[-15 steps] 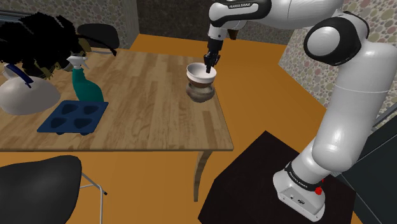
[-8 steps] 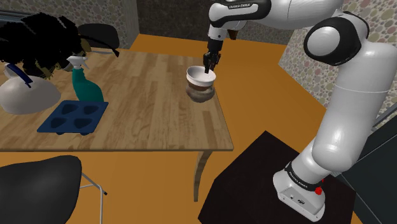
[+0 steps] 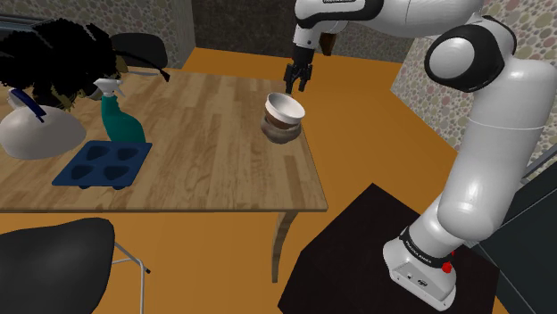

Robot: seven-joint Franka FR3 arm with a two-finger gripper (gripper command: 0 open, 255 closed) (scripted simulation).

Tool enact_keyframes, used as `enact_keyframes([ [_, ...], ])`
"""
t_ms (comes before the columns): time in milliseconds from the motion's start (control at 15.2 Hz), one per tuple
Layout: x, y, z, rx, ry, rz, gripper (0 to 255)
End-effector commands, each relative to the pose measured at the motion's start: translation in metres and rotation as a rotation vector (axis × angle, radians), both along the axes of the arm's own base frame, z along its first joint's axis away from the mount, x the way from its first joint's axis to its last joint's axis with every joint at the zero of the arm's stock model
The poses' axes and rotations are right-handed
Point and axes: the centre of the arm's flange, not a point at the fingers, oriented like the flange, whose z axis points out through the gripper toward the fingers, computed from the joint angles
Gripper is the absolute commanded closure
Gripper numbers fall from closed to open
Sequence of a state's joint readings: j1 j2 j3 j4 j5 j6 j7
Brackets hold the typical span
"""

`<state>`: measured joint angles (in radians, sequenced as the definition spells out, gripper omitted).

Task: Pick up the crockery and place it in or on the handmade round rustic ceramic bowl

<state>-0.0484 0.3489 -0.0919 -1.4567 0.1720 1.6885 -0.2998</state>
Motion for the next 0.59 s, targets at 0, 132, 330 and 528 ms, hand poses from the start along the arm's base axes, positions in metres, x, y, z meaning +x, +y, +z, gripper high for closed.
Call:
enact_keyframes([
  [0, 0.0011, -0.004, 0.0235, 0.0, 0.001, 0.0, 0],
  [132, 0.001, -0.004, 0.0235, 0.0, 0.001, 0.0, 0],
  [330, 0.0011, -0.004, 0.0235, 0.0, 0.001, 0.0, 0],
  [528, 0.0011, -0.004, 0.0235, 0.0, 0.001, 0.0, 0],
])
